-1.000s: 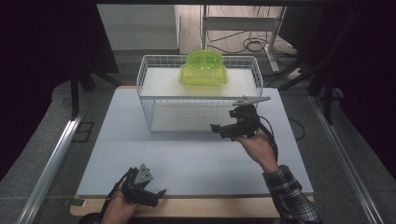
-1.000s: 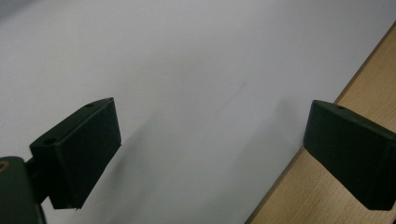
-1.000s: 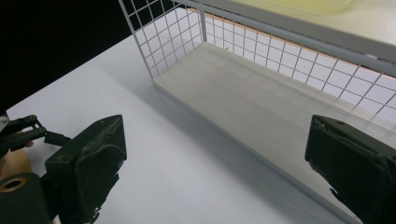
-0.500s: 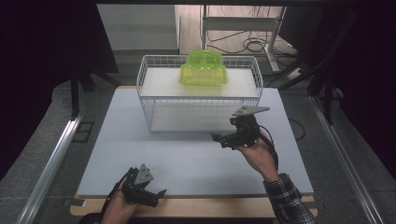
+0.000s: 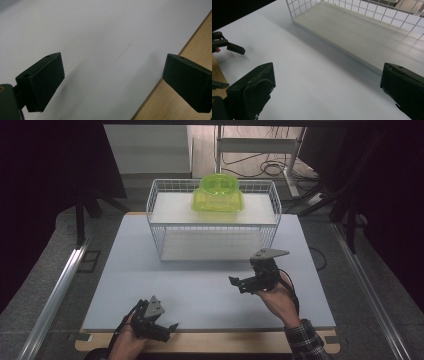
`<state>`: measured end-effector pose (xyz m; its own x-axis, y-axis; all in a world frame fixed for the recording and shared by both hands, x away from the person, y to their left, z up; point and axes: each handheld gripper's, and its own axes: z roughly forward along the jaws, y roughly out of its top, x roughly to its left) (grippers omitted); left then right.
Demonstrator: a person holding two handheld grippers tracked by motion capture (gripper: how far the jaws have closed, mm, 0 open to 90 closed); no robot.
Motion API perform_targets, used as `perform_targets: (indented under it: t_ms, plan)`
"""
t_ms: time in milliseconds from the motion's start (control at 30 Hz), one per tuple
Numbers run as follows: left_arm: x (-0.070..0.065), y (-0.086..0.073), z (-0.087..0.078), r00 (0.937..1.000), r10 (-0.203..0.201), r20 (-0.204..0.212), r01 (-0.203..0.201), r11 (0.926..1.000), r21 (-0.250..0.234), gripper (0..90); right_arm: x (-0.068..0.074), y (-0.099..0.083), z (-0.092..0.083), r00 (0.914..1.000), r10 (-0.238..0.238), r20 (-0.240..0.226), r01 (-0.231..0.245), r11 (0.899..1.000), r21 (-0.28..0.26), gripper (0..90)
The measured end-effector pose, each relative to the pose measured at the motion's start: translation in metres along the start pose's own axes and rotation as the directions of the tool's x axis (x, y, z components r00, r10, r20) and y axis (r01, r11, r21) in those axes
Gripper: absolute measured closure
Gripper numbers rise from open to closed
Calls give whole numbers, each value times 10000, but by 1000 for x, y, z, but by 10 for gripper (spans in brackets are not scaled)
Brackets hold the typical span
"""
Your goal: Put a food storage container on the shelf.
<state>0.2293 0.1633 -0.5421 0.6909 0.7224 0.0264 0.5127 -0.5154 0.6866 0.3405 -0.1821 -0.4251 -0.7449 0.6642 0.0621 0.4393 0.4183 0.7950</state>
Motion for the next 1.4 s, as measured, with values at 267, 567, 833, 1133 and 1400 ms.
perform_targets:
  t_ms: [267, 567, 833, 1133, 1400]
  plan:
    - [0, 0, 0, 10000, 4, -2, -4, 10000, -10, 35, -1, -13, -3, 9999, -54, 98, 54, 10000, 25, 2]
    - [1, 0, -1, 10000, -30, 2, 30, 10000, -51, 35, -2, -34, -2, 9997, 8, 262, -15, 9996, 270, 2]
    - [0, 0, -1, 10000, -10, -18, 10, 10000, -55, 35, -6, -52, -7, 9994, 187, 301, -196, 9994, 295, 5]
    - [1, -1, -2, 10000, 3, -41, -3, 9999, -113, 33, -9, -71, -10, 9980, 439, 451, -454, 9984, 329, 6]
    - [1, -1, -2, 10000, 39, -92, -40, 9999, -151, 30, -9, -93, -10, 9974, 535, 485, -562, 9969, 557, 5]
